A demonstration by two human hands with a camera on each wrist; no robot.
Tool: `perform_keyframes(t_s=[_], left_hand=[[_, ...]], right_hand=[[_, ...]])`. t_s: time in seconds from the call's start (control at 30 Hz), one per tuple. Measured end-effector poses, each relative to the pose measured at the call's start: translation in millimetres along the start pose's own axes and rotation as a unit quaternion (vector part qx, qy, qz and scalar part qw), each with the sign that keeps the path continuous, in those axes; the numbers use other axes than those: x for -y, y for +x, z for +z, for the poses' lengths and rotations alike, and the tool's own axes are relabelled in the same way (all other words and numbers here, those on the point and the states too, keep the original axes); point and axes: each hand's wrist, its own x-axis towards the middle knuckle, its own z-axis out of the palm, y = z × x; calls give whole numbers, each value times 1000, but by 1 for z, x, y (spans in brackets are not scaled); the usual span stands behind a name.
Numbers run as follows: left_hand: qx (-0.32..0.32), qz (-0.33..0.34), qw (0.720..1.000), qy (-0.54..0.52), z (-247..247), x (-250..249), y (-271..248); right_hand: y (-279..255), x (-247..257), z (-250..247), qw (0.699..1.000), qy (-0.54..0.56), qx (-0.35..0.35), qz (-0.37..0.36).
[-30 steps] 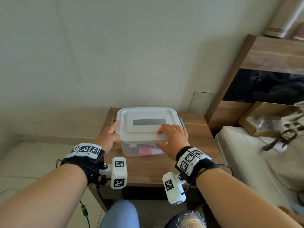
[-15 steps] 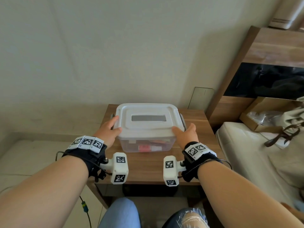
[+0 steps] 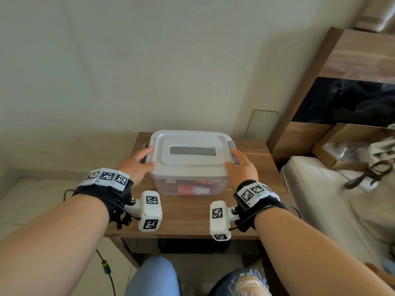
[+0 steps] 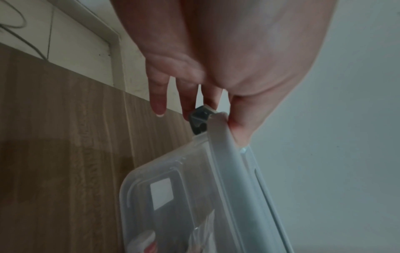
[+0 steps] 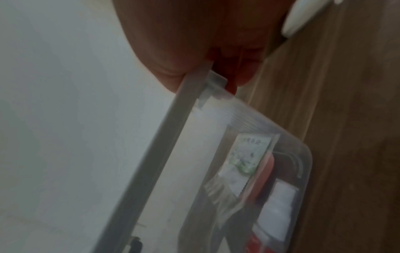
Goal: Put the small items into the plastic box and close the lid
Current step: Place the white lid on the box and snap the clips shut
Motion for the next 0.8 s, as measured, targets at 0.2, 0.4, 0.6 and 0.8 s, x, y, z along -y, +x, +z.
perform_keyframes(t_s=[0.2, 0.4, 0.6, 0.8], left_hand=[[5, 5, 1000, -7, 2, 0, 2], [4, 30, 1000, 1, 9, 0, 4], [-15, 3, 1000, 7, 12, 0, 8], [-37, 22, 999, 25, 17, -5, 7]], right_hand=[[-1, 0, 4, 1000, -1, -11, 2], [-4, -9, 12, 999, -29, -19, -14], [-4, -6, 13, 999, -2, -33, 3], [-2, -8, 14, 999, -19, -36, 2]])
